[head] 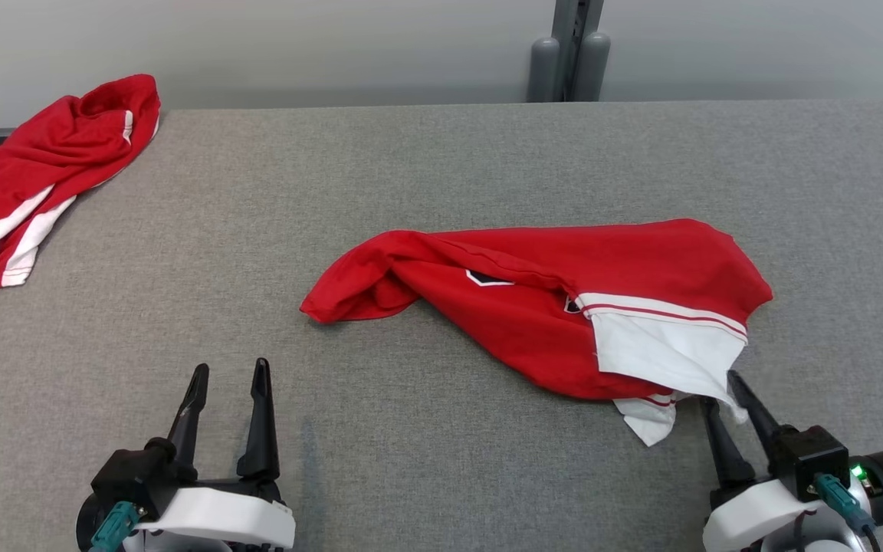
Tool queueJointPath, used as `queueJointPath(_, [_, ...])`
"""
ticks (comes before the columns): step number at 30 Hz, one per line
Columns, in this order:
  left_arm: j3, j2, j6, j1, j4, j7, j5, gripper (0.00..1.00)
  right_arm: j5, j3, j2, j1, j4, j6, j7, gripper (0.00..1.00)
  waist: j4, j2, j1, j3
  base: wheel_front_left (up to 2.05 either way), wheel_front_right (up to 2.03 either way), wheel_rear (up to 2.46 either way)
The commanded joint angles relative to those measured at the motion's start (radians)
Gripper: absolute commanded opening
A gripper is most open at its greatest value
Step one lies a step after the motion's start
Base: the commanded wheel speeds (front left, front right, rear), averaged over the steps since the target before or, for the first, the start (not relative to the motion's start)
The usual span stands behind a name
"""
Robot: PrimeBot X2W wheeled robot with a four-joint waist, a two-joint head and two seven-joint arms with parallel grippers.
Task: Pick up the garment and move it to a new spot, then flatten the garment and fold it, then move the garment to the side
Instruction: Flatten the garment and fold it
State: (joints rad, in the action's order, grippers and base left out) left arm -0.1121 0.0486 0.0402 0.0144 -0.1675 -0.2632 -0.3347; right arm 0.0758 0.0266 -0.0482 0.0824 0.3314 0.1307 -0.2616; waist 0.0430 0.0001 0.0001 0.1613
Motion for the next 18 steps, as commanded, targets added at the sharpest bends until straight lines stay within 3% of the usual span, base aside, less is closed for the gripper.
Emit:
queueJointPath(1, [0.002,0.004,0.004,0.021,0.002,-0.002,0.002,1.0,0.008,0.002,-0.005,0.009,0.003,0.0,-0.005,0.04,0.01,-0.0001,-0.0001,0.004,0.0,0.0,0.0])
queueJointPath(2, [0.001,0.003,0.005,0.02,0.001,-0.002,0.001,1.0,0.014,0.001,-0.006,0.015,0.001,0.0,-0.005,0.0,0.013,-0.0001,-0.0001,0.005,0.0,0.0,0.0])
queueJointPath(11, [-0.005,0.003,0.012,0.022,0.007,-0.002,-0.01,1.0,0.032,-0.019,-0.009,0.087,-0.06,0.0,-0.005,0.0,0.027,-0.0001,-0.0001,0.016,0.0,0.0,0.0])
queueJointPath(18, [-0.03,0.003,0.017,0.042,0.021,-0.002,-0.023,1.0,0.057,-0.002,-0.099,0.33,-0.025,0.0,-0.005,0.0,0.05,-0.0001,-0.0001,0.049,0.0,0.0,0.0])
